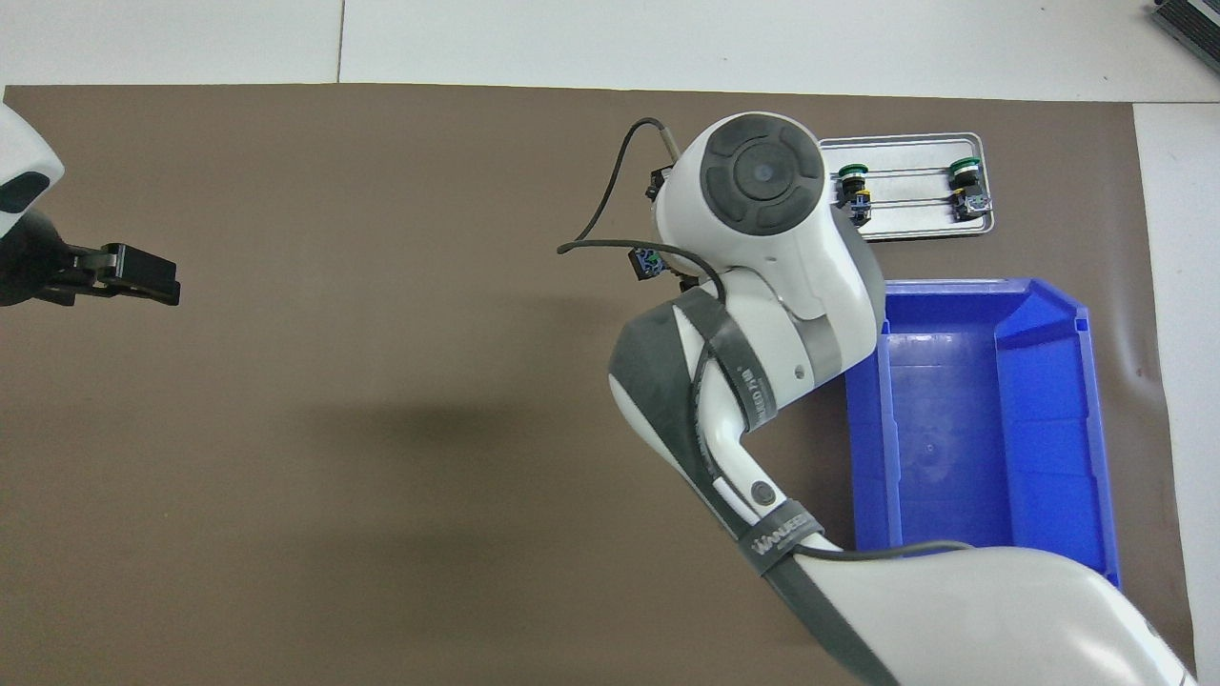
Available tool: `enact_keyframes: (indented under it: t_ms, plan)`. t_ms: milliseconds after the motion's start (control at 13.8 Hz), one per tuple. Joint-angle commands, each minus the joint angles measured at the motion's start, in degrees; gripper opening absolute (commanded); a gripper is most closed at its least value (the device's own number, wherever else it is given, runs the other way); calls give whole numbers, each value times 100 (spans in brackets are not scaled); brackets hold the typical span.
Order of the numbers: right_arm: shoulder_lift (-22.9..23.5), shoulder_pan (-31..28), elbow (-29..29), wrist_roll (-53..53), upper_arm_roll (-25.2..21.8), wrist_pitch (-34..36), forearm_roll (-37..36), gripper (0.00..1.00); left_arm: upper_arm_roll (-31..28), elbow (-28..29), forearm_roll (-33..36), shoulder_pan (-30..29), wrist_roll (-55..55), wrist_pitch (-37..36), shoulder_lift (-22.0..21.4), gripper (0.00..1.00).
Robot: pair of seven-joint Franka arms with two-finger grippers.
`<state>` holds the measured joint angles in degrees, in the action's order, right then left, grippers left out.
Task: Place and press button with both arms
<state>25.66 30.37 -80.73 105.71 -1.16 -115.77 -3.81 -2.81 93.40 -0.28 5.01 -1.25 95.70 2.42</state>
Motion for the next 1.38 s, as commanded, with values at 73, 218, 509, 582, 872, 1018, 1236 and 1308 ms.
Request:
enact_keyframes:
  t_ms: [73, 218, 509, 582, 872, 1018, 1236, 1308]
  plan:
    - [79, 459, 66, 1362, -15, 169, -164, 0, 8, 205, -60, -27, 2, 89, -163, 100]
    - [517, 802, 530, 1995, -33, 440, -225, 0, 8, 205, -60, -36, 2, 89, -163, 100]
    - [1011, 1260, 858, 2910, 2, 556, -402, 0, 8, 205, -60, -36, 2, 89, -163, 100]
    - [1046, 1313, 858, 3077, 2, 547, -402, 0, 8, 205, -60, -36, 2, 89, -163, 100]
    - [1284, 1471, 823, 3597, 28, 249, -297, 0, 8, 205, -60, -36, 2, 89, -163, 100]
    - [1284, 1471, 779, 3615, 28, 83, -209, 0, 8, 205, -60, -36, 2, 89, -163, 100]
    - [1232, 1480, 289, 3703, 28, -488, 29, 0, 17, 196, -60, 17, 45, 80, -163, 100]
    - [1188, 1480, 147, 3703, 28, -542, 29, 0, 52, 196, -60, 87, 37, 124, -163, 100]
